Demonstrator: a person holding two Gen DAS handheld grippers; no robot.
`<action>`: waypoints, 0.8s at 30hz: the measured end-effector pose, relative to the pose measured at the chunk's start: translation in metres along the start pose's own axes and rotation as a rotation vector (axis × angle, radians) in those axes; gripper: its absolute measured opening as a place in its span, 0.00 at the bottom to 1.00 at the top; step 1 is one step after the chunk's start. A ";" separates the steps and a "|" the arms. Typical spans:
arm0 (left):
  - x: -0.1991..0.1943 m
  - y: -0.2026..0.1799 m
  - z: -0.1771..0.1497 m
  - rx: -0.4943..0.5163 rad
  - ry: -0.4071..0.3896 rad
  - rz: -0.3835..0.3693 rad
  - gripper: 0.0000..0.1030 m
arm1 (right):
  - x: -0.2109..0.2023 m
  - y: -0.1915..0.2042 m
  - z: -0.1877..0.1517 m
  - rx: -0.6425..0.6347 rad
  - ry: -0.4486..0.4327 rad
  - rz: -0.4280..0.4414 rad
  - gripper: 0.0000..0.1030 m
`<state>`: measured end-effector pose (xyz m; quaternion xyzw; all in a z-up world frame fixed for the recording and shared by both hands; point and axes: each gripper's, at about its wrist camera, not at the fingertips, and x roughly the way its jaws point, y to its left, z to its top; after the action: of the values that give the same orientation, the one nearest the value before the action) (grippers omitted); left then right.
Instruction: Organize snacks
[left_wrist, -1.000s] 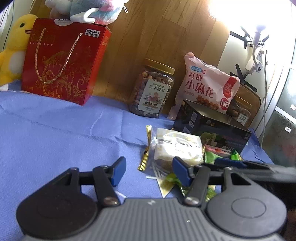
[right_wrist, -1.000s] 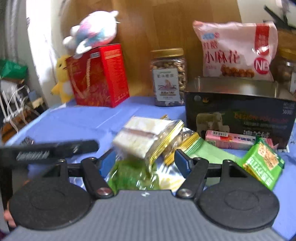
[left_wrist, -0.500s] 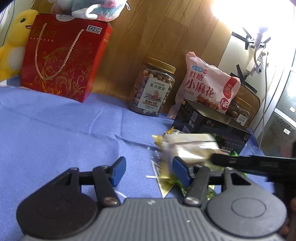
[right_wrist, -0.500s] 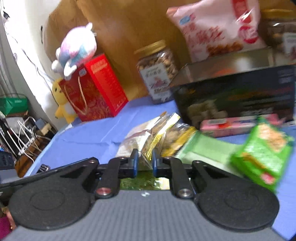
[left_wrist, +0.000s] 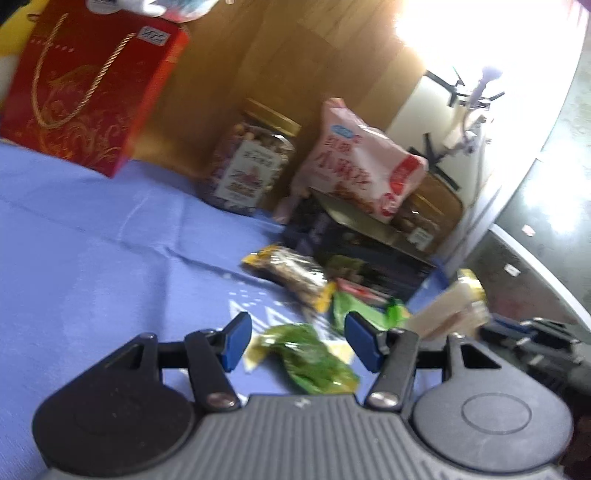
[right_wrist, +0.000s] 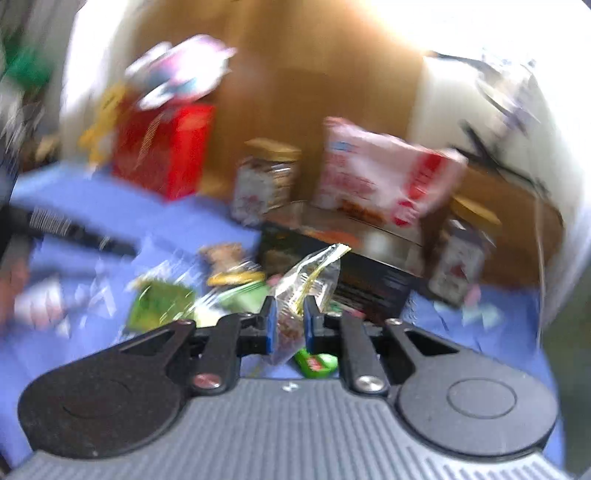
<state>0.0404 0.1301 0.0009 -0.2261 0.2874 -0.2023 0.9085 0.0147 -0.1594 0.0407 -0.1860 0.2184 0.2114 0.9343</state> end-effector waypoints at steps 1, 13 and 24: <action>-0.002 -0.002 0.000 -0.007 0.004 -0.019 0.58 | 0.004 0.012 -0.001 -0.045 0.007 0.022 0.20; -0.005 -0.007 -0.007 -0.031 0.052 -0.045 0.60 | 0.019 0.035 -0.020 0.125 -0.049 0.262 0.59; 0.031 -0.038 -0.017 0.018 0.154 -0.080 0.60 | 0.039 -0.044 -0.064 0.592 0.003 0.330 0.63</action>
<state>0.0444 0.0787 -0.0049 -0.2131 0.3454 -0.2578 0.8768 0.0465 -0.2123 -0.0207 0.1309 0.2989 0.2870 0.9007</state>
